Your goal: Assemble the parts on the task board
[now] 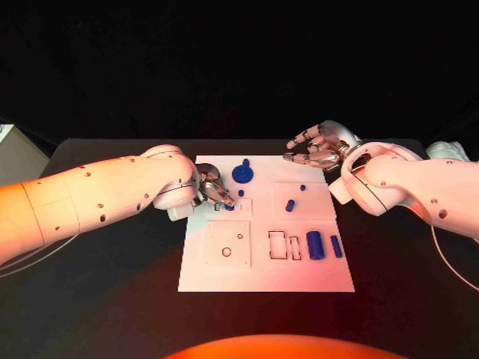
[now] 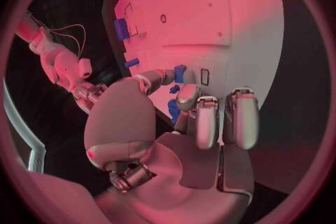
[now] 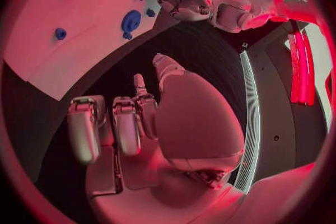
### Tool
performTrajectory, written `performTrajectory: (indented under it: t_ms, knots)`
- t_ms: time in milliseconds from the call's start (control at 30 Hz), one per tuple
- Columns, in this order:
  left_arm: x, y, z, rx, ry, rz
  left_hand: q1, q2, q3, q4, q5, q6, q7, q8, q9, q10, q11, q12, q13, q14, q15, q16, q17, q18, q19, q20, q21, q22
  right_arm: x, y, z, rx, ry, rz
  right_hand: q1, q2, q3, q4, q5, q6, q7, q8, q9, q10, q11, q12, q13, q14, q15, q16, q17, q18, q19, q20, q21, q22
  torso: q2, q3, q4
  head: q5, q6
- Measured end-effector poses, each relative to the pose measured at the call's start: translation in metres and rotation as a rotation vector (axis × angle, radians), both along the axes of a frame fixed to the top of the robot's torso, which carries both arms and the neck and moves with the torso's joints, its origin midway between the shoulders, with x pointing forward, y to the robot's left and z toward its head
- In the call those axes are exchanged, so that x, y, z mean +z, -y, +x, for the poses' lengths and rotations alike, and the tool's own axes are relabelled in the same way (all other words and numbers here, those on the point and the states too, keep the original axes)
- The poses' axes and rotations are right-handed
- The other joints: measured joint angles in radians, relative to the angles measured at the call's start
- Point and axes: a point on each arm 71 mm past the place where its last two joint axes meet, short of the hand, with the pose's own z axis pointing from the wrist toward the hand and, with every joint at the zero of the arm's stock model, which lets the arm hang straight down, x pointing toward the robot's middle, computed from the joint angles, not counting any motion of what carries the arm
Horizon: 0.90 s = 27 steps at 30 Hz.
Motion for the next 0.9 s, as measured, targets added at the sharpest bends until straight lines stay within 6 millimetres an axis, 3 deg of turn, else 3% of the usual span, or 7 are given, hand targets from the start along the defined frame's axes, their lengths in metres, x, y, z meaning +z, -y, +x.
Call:
performTrajectory:
  t_ms: [400,500,900]
  knots:
    - [0.001,0.004,0.004,-0.007,-0.035,0.022,0.000,0.000,0.000,0.000,0.005,0.009,-0.005,0.000,-0.002,0.007,0.000,0.005,0.004,0.000,0.000,0.000,0.000,0.000,0.004,-0.004,0.000,0.000,0.000,0.001,0.000,-0.002,0.000,-0.001,0.000,0.000,0.003,0.003,0.000,0.000,0.000,0.000,0.000,0.000,0.000,0.000,0.000,0.000,0.000,0.000,0.000,0.000,0.000,0.000,0.000,0.000,0.000,0.0013,0.0001,0.001,-0.005]
    - [0.001,0.005,0.005,-0.006,-0.048,0.028,0.000,0.000,0.000,0.000,0.014,0.009,-0.005,0.000,-0.001,0.013,-0.001,0.007,0.009,0.000,0.000,0.000,0.000,-0.016,0.005,-0.002,0.004,0.000,0.000,0.002,0.000,-0.004,-0.001,-0.001,0.000,0.000,0.003,0.003,0.000,0.000,0.000,0.000,0.000,0.000,0.000,0.000,0.000,0.000,0.000,0.000,0.000,0.000,0.000,0.000,0.000,0.000,0.000,0.0011,0.0004,0.001,-0.008]
    - [0.000,0.012,0.006,-0.014,-0.080,0.040,-0.019,0.018,-0.001,-0.001,0.014,0.021,-0.007,0.000,0.000,0.034,-0.008,0.019,0.032,-0.004,-0.004,0.000,0.001,-0.016,0.015,-0.007,0.004,0.000,0.000,0.001,0.000,-0.003,-0.001,-0.001,0.000,0.000,0.003,0.003,0.000,0.000,0.000,0.000,0.000,0.000,0.000,0.000,0.000,0.000,0.000,0.000,0.000,0.000,0.000,0.000,0.000,0.000,-0.001,0.0008,-0.0002,0.000,-0.009]
